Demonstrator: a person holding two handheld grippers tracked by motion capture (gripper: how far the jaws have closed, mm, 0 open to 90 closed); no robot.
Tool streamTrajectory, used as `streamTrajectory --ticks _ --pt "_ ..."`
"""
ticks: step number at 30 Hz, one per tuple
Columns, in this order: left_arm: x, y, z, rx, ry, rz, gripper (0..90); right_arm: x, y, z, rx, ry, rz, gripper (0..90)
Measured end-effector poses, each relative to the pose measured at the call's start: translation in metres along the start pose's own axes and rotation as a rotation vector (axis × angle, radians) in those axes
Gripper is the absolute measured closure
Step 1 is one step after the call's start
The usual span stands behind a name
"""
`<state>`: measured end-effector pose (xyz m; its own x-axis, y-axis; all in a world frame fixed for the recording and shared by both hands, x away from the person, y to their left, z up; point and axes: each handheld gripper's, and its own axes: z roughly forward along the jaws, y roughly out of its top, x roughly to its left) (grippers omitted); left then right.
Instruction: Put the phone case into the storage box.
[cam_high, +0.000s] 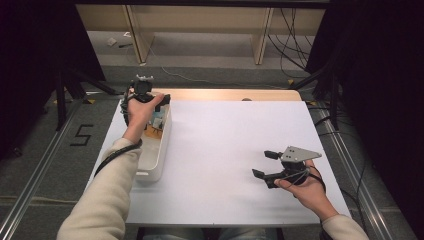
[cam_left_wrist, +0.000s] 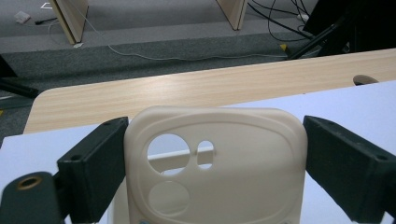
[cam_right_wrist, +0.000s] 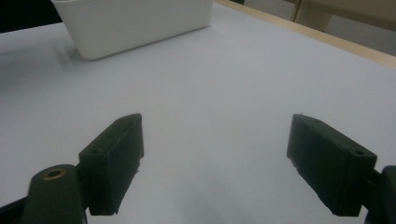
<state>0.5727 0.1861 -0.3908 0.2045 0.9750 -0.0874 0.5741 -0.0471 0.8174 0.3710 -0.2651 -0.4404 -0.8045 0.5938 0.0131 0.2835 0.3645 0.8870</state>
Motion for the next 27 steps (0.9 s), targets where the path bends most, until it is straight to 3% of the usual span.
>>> streamTrajectory --ticks 10,20,27 --pt "0.000 0.000 0.008 0.007 0.018 -0.005 10.0 0.000 0.000 0.000 0.000 0.000 -0.001 19.7" --pt "0.004 0.001 0.012 0.026 0.010 -0.024 9.3 0.000 0.000 0.000 0.003 0.002 -0.001 19.7" --pt "0.004 -0.001 0.015 0.047 0.022 0.015 8.9 0.000 0.000 0.001 0.005 0.003 -0.001 19.7"
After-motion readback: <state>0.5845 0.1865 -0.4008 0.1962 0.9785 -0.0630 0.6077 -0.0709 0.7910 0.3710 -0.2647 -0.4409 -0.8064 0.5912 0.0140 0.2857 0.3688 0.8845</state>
